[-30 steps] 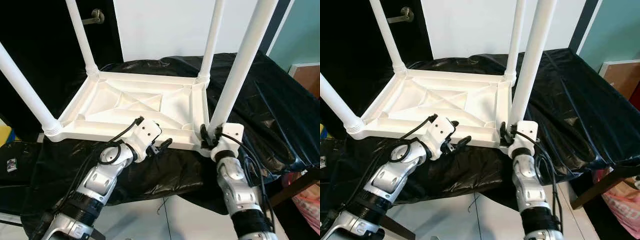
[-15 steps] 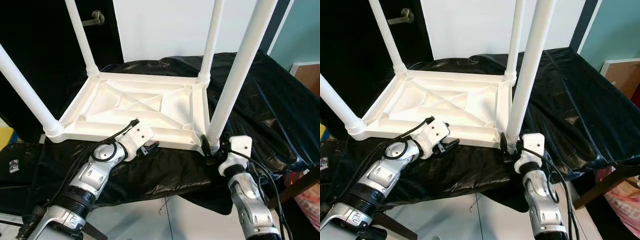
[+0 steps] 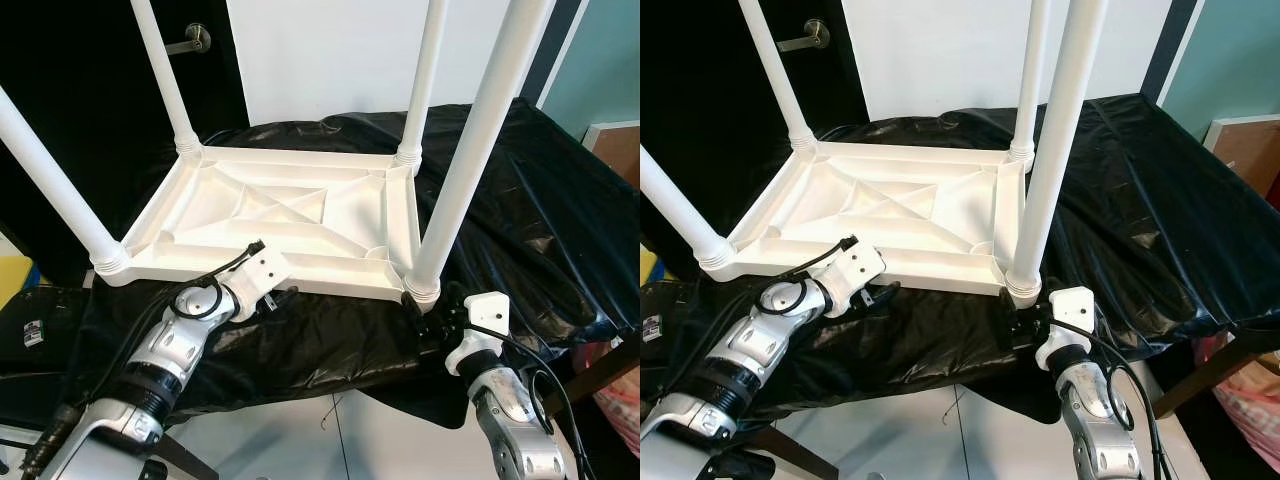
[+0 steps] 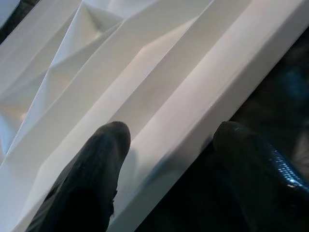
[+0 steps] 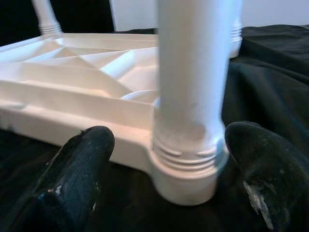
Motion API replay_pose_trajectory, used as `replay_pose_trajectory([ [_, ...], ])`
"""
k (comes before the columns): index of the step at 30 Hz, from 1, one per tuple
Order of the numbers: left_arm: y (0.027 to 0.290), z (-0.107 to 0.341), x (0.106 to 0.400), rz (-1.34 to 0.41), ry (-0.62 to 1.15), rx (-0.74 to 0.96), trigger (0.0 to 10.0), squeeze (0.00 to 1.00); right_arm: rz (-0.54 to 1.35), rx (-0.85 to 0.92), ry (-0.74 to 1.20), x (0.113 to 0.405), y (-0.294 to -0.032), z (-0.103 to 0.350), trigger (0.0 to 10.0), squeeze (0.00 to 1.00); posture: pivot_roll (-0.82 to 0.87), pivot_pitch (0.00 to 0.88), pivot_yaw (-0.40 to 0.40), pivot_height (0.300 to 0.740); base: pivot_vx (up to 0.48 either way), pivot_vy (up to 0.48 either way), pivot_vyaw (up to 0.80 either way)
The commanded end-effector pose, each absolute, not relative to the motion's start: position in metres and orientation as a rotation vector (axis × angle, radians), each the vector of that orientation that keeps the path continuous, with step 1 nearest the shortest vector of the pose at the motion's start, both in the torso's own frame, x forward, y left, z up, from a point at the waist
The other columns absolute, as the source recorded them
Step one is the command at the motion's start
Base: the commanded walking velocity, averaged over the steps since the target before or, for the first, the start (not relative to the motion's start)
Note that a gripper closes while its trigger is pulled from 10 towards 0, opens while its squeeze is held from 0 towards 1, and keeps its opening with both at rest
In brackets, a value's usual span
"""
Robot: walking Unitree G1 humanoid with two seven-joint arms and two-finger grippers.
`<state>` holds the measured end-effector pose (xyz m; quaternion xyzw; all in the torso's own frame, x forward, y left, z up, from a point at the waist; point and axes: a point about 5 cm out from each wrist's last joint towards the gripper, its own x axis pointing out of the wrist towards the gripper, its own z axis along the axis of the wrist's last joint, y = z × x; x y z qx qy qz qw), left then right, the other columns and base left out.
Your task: Building children table
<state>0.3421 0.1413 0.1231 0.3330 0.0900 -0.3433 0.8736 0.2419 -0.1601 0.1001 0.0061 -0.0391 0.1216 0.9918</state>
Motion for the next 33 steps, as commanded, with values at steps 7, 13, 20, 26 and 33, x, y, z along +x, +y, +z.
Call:
replay_pose_trajectory([
  [7,0.157,0.115,0.355,-0.602,0.247,0.734,10.0,0.0,0.277,0.012,-0.063,0.235,-0.156,0.098,10.0,0.0,-0.02,0.0,0.04,0.74,0.0,0.0,0.0],
  [13,0.157,0.103,0.354,-0.65,0.325,0.672,2.1,0.0,0.297,-0.003,-0.053,0.23,-0.154,0.096,10.0,0.0,-0.02,0.006,0.049,0.74,0.0,0.0,0.0],
  [20,0.153,0.104,0.357,-0.671,0.316,0.626,0.0,0.0,0.3,-0.019,-0.049,0.229,-0.156,0.095,10.0,0.0,-0.02,0.024,0.047,0.74,0.0,0.0,0.0],
  [26,0.14,0.101,0.354,-0.736,0.31,0.613,0.0,0.0,0.311,-0.034,-0.049,0.231,-0.155,0.096,10.0,0.0,-0.03,0.031,0.05,0.74,0.0,0.0,0.0],
  [33,0.113,0.095,0.342,-0.871,0.28,0.57,0.0,0.0,0.316,-0.05,-0.052,0.234,-0.155,0.095,10.0,0.0,-0.02,0.043,0.058,0.74,0.0,0.0,0.0],
])
